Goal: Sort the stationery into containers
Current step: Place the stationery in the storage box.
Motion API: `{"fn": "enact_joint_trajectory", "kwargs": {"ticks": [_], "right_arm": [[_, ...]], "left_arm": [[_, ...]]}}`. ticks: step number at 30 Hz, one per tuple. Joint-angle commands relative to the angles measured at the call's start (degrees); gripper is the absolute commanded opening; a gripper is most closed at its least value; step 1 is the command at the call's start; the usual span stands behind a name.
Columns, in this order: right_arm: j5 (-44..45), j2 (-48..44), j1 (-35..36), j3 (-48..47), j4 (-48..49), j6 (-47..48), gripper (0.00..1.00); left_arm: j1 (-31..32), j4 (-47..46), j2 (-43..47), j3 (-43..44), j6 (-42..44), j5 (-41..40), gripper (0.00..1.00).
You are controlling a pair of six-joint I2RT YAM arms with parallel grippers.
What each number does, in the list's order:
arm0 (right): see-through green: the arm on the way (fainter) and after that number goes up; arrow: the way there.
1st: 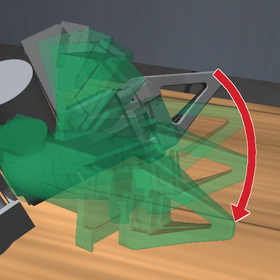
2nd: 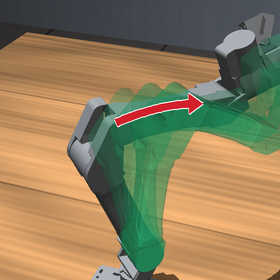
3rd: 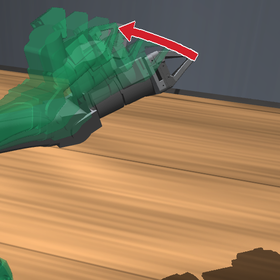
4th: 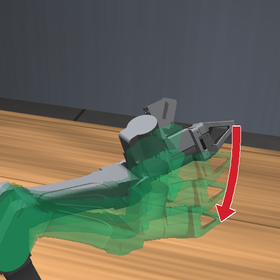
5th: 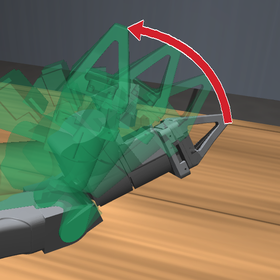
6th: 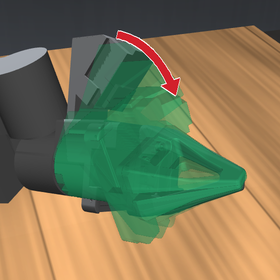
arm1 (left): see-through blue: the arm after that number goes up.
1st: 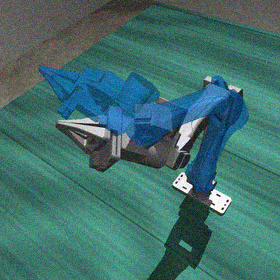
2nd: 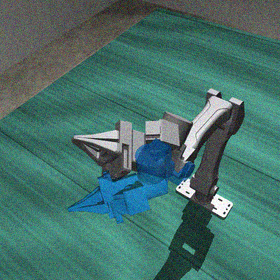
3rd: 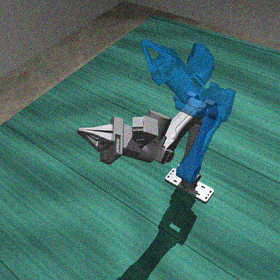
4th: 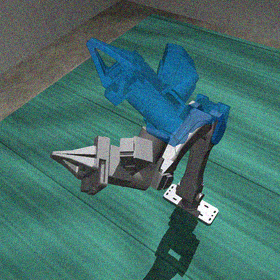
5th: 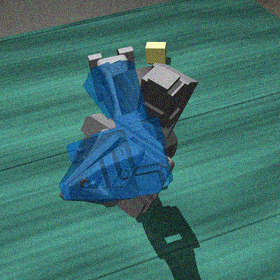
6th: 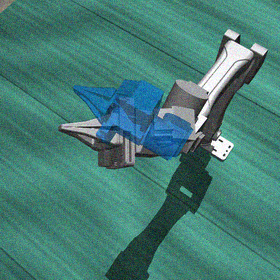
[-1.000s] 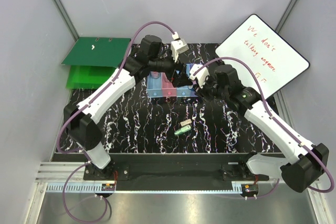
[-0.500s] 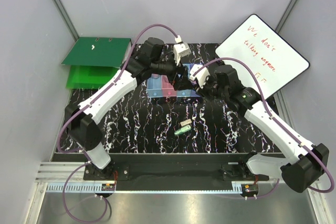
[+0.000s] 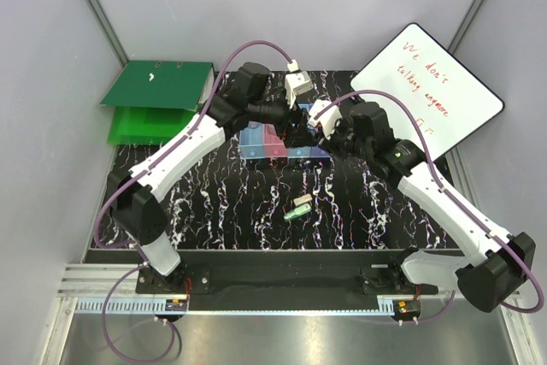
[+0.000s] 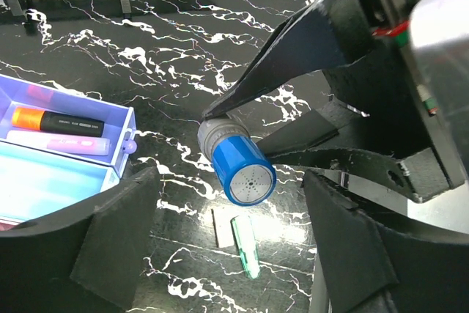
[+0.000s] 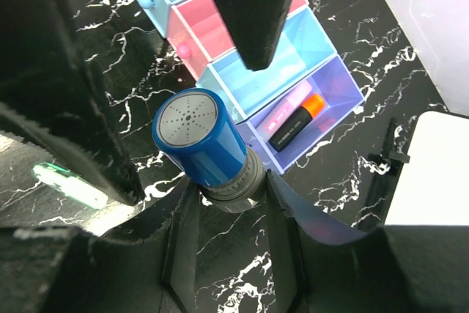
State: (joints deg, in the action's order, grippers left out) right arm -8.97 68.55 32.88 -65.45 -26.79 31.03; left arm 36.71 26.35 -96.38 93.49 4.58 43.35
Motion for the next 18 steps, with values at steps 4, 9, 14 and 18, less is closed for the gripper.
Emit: {"fn": "enact_joint_trajectory", "kwargs": {"ticks": [4,9,14,18], "right_arm": [[0.5,-0.3,0.8,-3.5,3.1,0.4,0.05],[0.5,-0.4,1.2,-4.0,3.1,0.0,0.05],[0.6,-0.3,1.7,-3.8,3.1,0.3,0.05],[0.6,0.0,1.8,-3.6,3.1,0.3,0.05]], "left_arm": [[0.5,-3.6,-2.2,2.9,0.3,1.1,0.8],[0.7,-4.2,-3.4,4.4,0.3,0.9,0.8],[1.0,-4.6,-4.3,6.3,0.0,0.9,0.79],[1.2,-5.1,-4.8,7.0,-0.5,1.1,0.79]]}}
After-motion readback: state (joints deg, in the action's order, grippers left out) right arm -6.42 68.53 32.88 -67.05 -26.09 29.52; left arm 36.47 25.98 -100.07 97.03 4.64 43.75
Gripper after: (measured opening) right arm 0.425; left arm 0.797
